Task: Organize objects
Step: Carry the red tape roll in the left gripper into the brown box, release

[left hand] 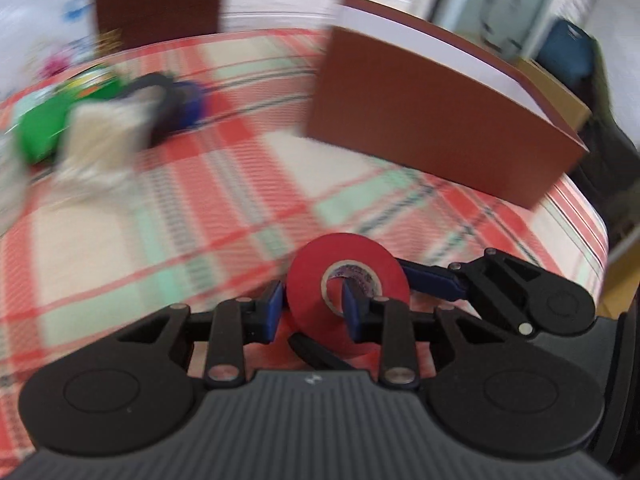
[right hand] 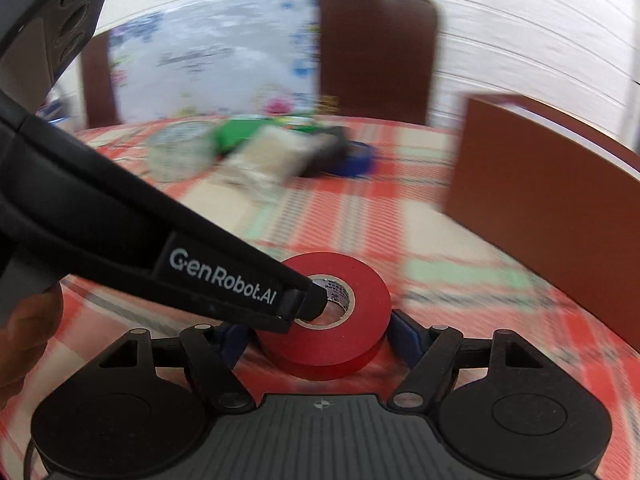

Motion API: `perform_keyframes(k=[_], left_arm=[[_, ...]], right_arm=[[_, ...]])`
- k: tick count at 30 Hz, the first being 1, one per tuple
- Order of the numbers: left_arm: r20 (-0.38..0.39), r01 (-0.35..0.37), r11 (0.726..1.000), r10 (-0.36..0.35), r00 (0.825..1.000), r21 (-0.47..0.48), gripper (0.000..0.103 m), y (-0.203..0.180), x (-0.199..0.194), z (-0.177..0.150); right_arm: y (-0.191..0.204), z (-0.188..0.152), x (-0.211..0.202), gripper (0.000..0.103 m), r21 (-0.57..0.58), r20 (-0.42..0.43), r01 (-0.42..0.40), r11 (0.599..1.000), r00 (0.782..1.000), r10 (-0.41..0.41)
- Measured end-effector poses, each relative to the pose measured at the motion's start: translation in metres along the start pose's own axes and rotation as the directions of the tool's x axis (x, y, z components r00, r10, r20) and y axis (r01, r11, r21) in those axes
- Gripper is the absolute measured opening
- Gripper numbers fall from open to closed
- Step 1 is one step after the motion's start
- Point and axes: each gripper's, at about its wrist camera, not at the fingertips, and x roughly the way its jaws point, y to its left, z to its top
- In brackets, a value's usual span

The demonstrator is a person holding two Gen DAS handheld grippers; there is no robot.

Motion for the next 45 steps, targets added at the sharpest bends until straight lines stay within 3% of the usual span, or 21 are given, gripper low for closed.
perform_keyframes(k=[5, 9, 13, 17, 19, 26, 30, 35, 37, 45], left_arm=[[0.002, 0.011, 0.997, -0.011, 1.0, 0.075, 0.033, -0.034, 0.003, 0.022], [0.117, -0.003, 0.992, -0.012, 0.993, 0.129, 0.033, -0.056, -0.023, 0.058], [0.223, -0.013, 0.985, -0.026, 0.974, 0.171, 0.033, -0.075, -0.036, 0.099], [0.25, -0.026, 0.979, -0.025, 0.968, 0.201, 0.033, -0.092, -0.013, 0.135], [0.228, -0.017, 0.981, -0.028, 0.973, 0.195, 0.033, -0.094, 0.005, 0.146], [0.169, 0.019, 0.986, -0.047, 0.984, 0.163, 0.033, -0.103, 0.042, 0.161], [0.16, -0.018, 0.986, -0.009, 0.987, 0.167, 0.035, -0.103, 0.051, 0.157], [0.166, -0.044, 0.982, 0.013, 0.986, 0.183, 0.037, -0.094, 0.041, 0.151], [0.182, -0.052, 0.984, 0.02, 0.983, 0.173, 0.041, -0.089, 0.03, 0.149], [0.248, -0.094, 0.987, 0.059, 0.967, 0.132, 0.041, -0.058, -0.026, 0.134]], right_arm=[[-0.036, -0.008, -0.015, 0.072, 0.053, 0.008, 0.069, 0.996, 0.998, -0.069], [-0.054, 0.007, -0.036, 0.072, 0.075, 0.112, 0.094, 0.993, 0.988, -0.102], [-0.075, 0.036, -0.058, 0.072, 0.096, 0.258, 0.127, 0.987, 0.955, -0.148], [-0.098, 0.059, -0.058, 0.072, 0.109, 0.329, 0.19, 0.976, 0.919, -0.216], [-0.114, 0.066, -0.049, 0.072, 0.142, 0.315, 0.199, 0.97, 0.92, -0.235], [-0.17, 0.075, -0.008, 0.072, 0.305, 0.158, 0.108, 0.946, 0.974, -0.162], [-0.185, 0.07, 0.009, 0.073, 0.313, 0.092, 0.124, 0.942, 0.983, -0.16], [-0.18, 0.055, -0.001, 0.081, 0.292, 0.098, 0.16, 0.943, 0.976, -0.196], [-0.183, 0.064, 0.007, 0.081, 0.287, 0.103, 0.18, 0.941, 0.971, -0.217], [-0.156, 0.074, -0.012, 0.081, 0.231, 0.123, 0.209, 0.95, 0.963, -0.242]])
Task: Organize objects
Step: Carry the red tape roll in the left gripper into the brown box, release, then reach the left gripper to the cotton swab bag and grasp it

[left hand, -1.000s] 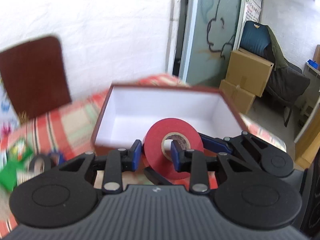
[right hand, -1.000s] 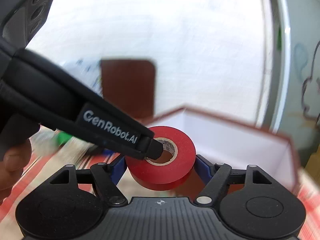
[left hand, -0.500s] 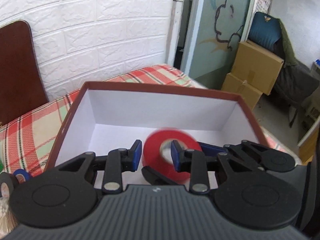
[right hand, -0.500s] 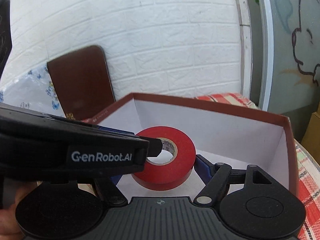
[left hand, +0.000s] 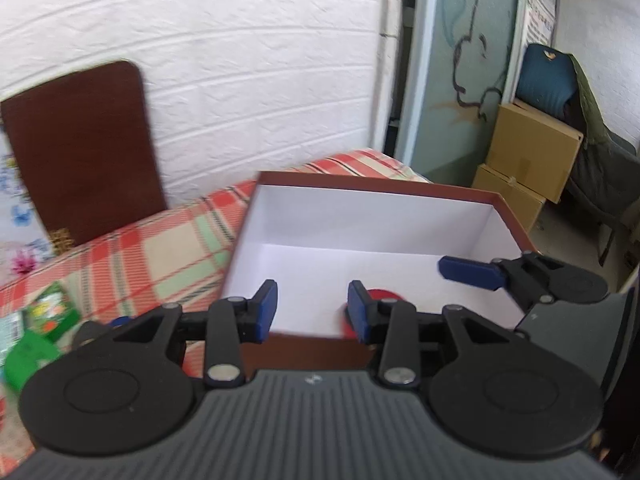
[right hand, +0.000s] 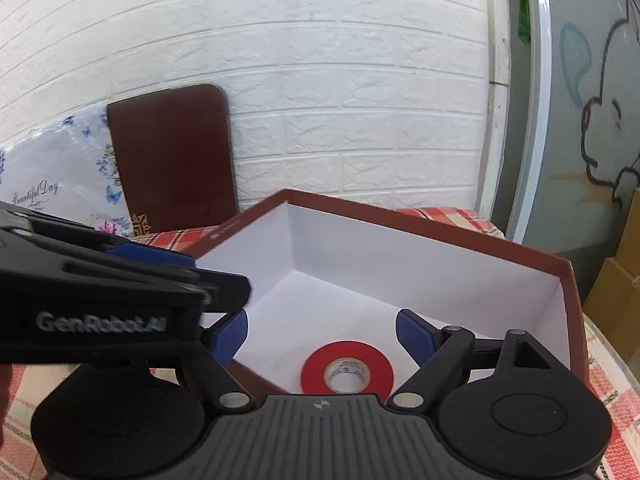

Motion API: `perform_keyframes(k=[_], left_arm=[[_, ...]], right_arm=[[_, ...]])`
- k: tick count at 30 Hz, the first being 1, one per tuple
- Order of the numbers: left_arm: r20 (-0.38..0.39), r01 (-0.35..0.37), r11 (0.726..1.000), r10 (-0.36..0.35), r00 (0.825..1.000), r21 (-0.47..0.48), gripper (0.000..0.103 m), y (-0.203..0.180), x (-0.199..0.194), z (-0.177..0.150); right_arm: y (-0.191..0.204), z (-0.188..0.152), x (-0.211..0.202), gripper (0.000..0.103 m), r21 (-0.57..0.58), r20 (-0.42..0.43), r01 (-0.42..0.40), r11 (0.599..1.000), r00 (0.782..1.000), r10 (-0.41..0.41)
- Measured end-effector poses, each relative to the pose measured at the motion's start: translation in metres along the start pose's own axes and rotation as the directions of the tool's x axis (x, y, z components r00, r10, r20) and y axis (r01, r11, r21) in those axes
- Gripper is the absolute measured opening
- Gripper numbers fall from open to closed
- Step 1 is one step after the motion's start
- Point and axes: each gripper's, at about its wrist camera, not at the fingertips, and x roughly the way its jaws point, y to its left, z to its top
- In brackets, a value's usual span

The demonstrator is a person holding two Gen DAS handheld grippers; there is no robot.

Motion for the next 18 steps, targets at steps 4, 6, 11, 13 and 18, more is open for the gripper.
perform_keyframes(k=[4, 6, 11, 13, 18], left_arm=[[0.033, -0.033, 0.999, 0.034, 0.999, -0.037, 0.042, 0.026, -0.027, -0.01], [0.043, -0.054, 0.997, 0.056, 0.997, -0.057, 0.042, 0.04, -0.039, -0.018], [0.049, -0.111, 0.989, 0.116, 0.992, -0.098, 0.042, 0.078, -0.064, -0.043], [0.047, -0.14, 0.983, 0.147, 0.988, -0.116, 0.045, 0.094, -0.071, -0.055], [0.011, -0.235, 0.952, 0.242, 0.97, -0.195, 0.047, 0.144, -0.088, -0.097]], right_arm=[[0.021, 0.006, -0.015, 0.081, -0.041, 0.021, -0.003, 0.999, 1.0, 0.004], [0.034, 0.008, -0.023, 0.081, -0.063, 0.027, -0.008, 0.998, 1.0, 0.01], [0.07, 0.009, -0.03, 0.081, -0.124, 0.026, -0.032, 0.992, 0.999, 0.035], [0.083, 0.008, -0.03, 0.082, -0.143, 0.018, -0.045, 0.989, 0.999, 0.048], [0.117, -0.002, -0.025, 0.082, -0.175, -0.021, -0.106, 0.979, 0.994, 0.104]])
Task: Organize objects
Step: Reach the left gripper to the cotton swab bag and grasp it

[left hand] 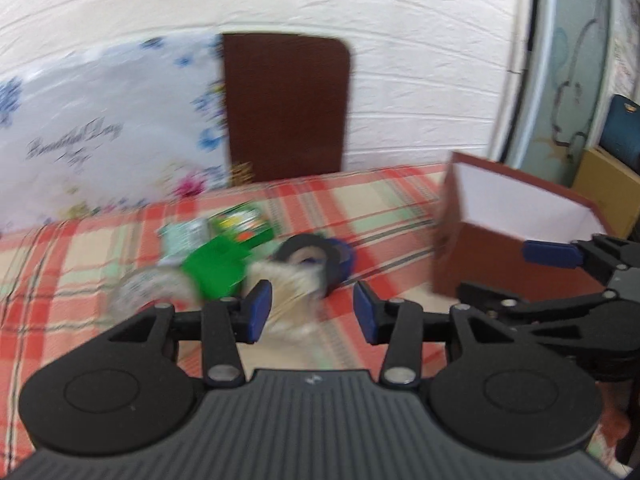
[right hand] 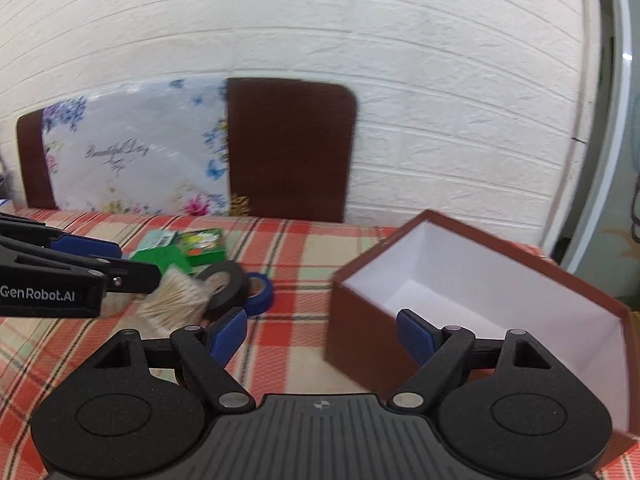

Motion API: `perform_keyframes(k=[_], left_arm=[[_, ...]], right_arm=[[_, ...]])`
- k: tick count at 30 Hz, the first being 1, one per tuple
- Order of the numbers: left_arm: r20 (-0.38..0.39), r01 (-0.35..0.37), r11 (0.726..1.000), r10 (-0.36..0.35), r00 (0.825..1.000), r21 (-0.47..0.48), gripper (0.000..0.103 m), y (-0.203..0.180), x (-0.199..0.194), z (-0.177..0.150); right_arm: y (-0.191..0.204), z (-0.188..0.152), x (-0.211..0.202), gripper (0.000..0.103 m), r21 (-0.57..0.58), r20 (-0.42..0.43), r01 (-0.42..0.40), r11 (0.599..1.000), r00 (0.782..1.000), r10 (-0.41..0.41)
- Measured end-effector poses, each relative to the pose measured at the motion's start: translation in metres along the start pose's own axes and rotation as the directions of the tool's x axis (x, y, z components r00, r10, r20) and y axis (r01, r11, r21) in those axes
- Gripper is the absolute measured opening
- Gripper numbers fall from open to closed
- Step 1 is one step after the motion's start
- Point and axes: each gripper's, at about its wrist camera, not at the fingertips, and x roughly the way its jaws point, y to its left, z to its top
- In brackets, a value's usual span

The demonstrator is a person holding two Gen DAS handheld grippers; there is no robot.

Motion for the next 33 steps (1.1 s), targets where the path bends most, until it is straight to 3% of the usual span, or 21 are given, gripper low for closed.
perform_keyframes(k=[4, 10, 16, 18, 19, 20, 25, 30, 33], left_arm=[[-0.073, -0.084, 0.991, 0.077, 0.994, -0.102, 0.047, 0.052, 0.008, -0.03], [-0.156, -0.125, 0.972, 0.095, 0.983, -0.197, 0.047, 0.087, 0.013, -0.058], [-0.167, -0.112, 0.969, 0.076, 0.983, -0.22, 0.047, 0.092, 0.021, -0.054], [-0.166, -0.103, 0.97, 0.067, 0.984, -0.218, 0.047, 0.091, 0.022, -0.053], [-0.162, -0.095, 0.971, 0.06, 0.985, -0.218, 0.047, 0.089, 0.023, -0.052], [-0.158, -0.083, 0.973, 0.049, 0.986, -0.217, 0.047, 0.087, 0.022, -0.051], [-0.149, -0.008, 0.981, -0.022, 0.989, -0.192, 0.047, 0.063, 0.021, -0.045], [-0.16, 0.053, 0.987, -0.077, 0.984, -0.155, 0.055, 0.034, 0.023, -0.041], [-0.175, 0.08, 0.987, -0.104, 0.979, -0.142, 0.057, 0.018, 0.026, -0.04]], right_arm=[[0.036, -0.015, 0.016, 0.082, -0.031, -0.03, -0.084, 0.996, 0.996, 0.083], [0.083, -0.033, 0.059, 0.08, -0.088, -0.074, -0.158, 0.984, 0.986, 0.152], [0.093, -0.022, 0.113, 0.08, 0.059, -0.111, -0.228, 0.972, 0.966, 0.233], [0.1, -0.021, 0.13, 0.071, 0.023, -0.146, -0.201, 0.979, 0.969, 0.202], [0.102, -0.024, 0.132, 0.052, 0.012, -0.145, -0.194, 0.981, 0.97, 0.193], [0.101, -0.024, 0.129, 0.014, 0.002, -0.127, -0.194, 0.981, 0.973, 0.193], [0.08, -0.03, 0.103, 0.013, 0.042, -0.14, -0.232, 0.972, 0.962, 0.236], [0.068, -0.048, 0.073, 0.012, -0.039, -0.198, -0.21, 0.977, 0.96, 0.199], [0.062, -0.056, 0.058, 0.006, -0.082, -0.223, -0.21, 0.974, 0.957, 0.188]])
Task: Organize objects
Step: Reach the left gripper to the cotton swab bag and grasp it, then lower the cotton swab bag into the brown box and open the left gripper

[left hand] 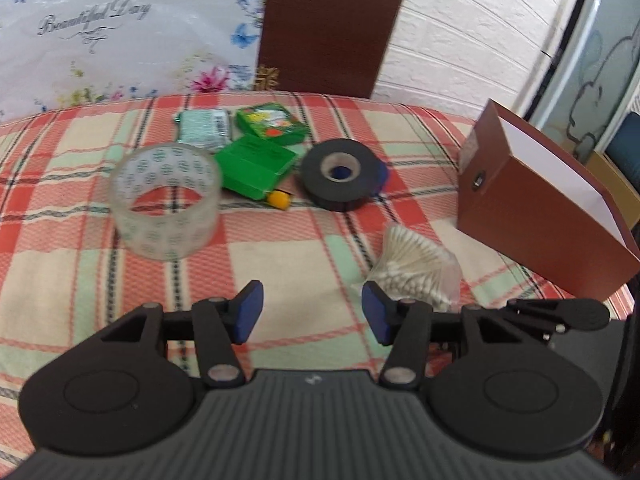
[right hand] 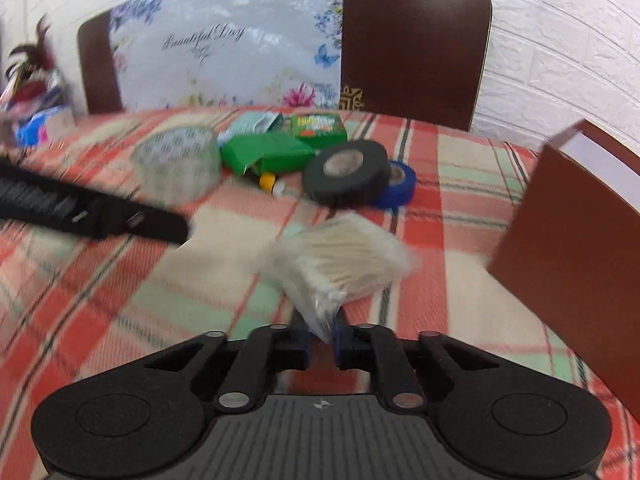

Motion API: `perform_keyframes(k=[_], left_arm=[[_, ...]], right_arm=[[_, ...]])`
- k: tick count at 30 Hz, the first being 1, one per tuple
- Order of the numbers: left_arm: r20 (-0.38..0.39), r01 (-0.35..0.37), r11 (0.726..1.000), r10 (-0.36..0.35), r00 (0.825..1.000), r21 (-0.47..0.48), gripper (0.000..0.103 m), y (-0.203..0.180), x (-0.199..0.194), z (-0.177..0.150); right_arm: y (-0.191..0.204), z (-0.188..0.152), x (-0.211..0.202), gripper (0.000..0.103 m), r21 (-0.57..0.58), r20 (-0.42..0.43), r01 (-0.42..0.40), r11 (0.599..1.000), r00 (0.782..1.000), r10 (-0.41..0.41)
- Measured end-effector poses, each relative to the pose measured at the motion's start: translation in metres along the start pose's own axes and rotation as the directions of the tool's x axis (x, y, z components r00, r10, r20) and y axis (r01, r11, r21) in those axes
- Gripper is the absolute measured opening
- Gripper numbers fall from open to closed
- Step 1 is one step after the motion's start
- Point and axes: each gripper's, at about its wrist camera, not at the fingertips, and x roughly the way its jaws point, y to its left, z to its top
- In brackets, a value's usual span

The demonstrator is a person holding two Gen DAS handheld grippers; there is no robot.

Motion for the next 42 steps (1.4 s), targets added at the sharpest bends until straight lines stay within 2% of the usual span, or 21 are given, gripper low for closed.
perform_keyframes(k=[7, 9, 11, 13, 14, 19, 22, 25, 26, 27, 28, 29, 32, 34, 37, 39, 42], left_arm=[[-0.042, 0.008, 0.998, -0.006, 0.999, 0.057, 0.065, -0.035, 0.013, -0.006], [-0.053, -0.001, 0.998, 0.004, 0.999, 0.067, 0.066, -0.041, 0.018, -0.005], [-0.052, -0.016, 0.997, 0.021, 0.998, 0.081, 0.072, -0.045, 0.021, -0.003], [-0.04, -0.031, 0.995, 0.035, 0.999, 0.093, 0.078, -0.048, 0.022, 0.002], [-0.037, -0.033, 0.995, 0.036, 0.999, 0.099, 0.079, -0.049, 0.024, 0.004], [-0.073, -0.028, 0.992, 0.037, 0.997, 0.126, 0.079, -0.055, 0.044, 0.009], [-0.1, -0.009, 0.993, 0.021, 0.995, 0.117, 0.082, -0.06, 0.054, 0.007], [-0.108, 0.015, 0.993, -0.003, 0.994, 0.114, 0.08, -0.066, 0.059, 0.005], [-0.118, 0.035, 0.994, -0.022, 0.993, 0.108, 0.077, -0.067, 0.061, 0.004], [-0.135, 0.066, 0.993, -0.052, 0.99, 0.101, 0.061, -0.068, 0.063, 0.002], [-0.152, 0.1, 0.99, -0.084, 0.985, 0.099, 0.045, -0.07, 0.064, 0.0], [-0.145, 0.103, 0.989, -0.087, 0.986, 0.107, 0.044, -0.073, 0.062, 0.0], [-0.127, 0.067, 0.985, -0.048, 0.991, 0.157, 0.038, -0.083, 0.052, 0.003], [-0.1, 0.071, 0.981, -0.053, 0.994, 0.178, 0.038, -0.092, 0.039, 0.011], [-0.02, 0.097, 0.967, -0.095, 0.995, 0.235, 0.038, -0.116, 0.015, 0.029], [0.025, 0.112, 0.954, -0.124, 0.992, 0.277, 0.038, -0.137, 0.005, 0.043], [0.066, 0.135, 0.931, -0.167, 0.984, 0.339, 0.038, -0.171, 0.002, 0.062]], right_arm=[[-0.005, -0.024, -0.023, 0.008, -0.01, -0.014, 0.008, 1.0, 1.0, -0.009], [-0.009, -0.027, -0.026, 0.021, -0.001, -0.015, 0.021, 1.0, 1.0, -0.021], [-0.012, -0.029, -0.029, 0.061, 0.004, -0.01, 0.048, 0.999, 0.999, -0.048], [-0.018, -0.034, -0.037, 0.079, 0.014, 0.026, 0.064, 0.998, 0.998, -0.065], [-0.02, -0.038, -0.04, 0.081, 0.017, 0.044, 0.067, 0.998, 0.997, -0.068], [-0.032, -0.047, -0.039, 0.082, 0.028, 0.056, 0.05, 0.998, 0.997, -0.052], [-0.031, -0.045, -0.032, 0.086, 0.032, 0.062, 0.039, 0.999, 0.997, -0.041], [-0.026, -0.037, -0.019, 0.086, 0.028, 0.066, 0.024, 0.999, 0.997, -0.026], [-0.024, -0.034, -0.014, 0.085, 0.023, 0.069, 0.019, 1.0, 0.997, -0.02], [-0.021, -0.032, -0.009, 0.082, 0.014, 0.07, 0.006, 1.0, 0.998, -0.007], [-0.018, -0.031, -0.006, 0.073, 0.004, 0.071, -0.01, 1.0, 0.997, 0.01], [-0.015, -0.03, -0.005, 0.062, -0.005, 0.087, -0.021, 1.0, 0.996, 0.021], [-0.014, -0.027, -0.006, 0.051, 0.008, 0.117, -0.023, 1.0, 0.993, 0.022], [-0.015, -0.029, -0.014, 0.049, 0.018, 0.16, -0.034, 0.999, 0.987, 0.031], [-0.015, -0.029, -0.038, 0.049, -0.004, 0.273, 0.035, 0.999, 0.961, -0.033], [-0.021, -0.025, -0.056, 0.049, -0.004, 0.355, 0.102, 0.995, 0.93, -0.094], [-0.04, -0.015, -0.079, 0.049, 0.019, 0.435, 0.183, 0.983, 0.884, -0.173]])
